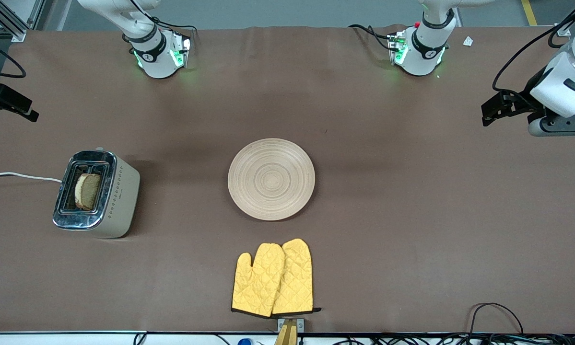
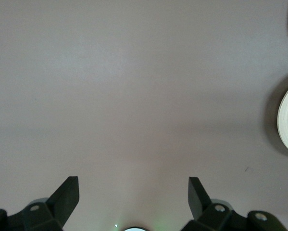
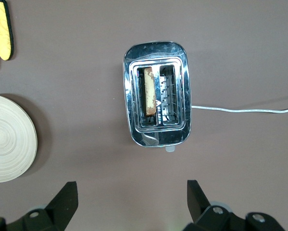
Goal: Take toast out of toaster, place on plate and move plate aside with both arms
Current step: 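Reach the right gripper down to the toast in the toaster slot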
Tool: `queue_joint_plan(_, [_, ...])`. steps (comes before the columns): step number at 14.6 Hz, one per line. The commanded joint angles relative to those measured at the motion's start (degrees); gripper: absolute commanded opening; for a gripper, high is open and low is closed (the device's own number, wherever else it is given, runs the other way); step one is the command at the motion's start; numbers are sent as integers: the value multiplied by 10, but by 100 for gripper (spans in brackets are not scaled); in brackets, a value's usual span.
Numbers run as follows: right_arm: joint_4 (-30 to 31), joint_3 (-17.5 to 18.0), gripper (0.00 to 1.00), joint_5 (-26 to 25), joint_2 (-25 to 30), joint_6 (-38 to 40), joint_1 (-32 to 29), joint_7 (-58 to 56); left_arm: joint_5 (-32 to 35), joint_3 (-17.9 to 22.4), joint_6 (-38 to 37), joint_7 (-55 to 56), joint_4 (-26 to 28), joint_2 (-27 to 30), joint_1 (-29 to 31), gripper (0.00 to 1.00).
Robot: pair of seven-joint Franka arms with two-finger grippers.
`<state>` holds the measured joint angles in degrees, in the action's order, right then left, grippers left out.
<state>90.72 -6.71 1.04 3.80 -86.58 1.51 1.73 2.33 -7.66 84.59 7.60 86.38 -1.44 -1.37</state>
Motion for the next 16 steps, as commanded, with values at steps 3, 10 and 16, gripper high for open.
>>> queue_joint_plan(3, [5,9,100,7,8,1,-12,-2,-5,1,-6,-8,-15,-8,0,100])
queue_joint_plan(10, [4,7,100,10,-70,-10,-22,-3,-126,0,46,-7,-24,-94,-3,100])
queue_joint_plan(16, [7,7,100,10,-187,-64,-23,-4,-149,-4,86,-3,-22,-141,-11,100])
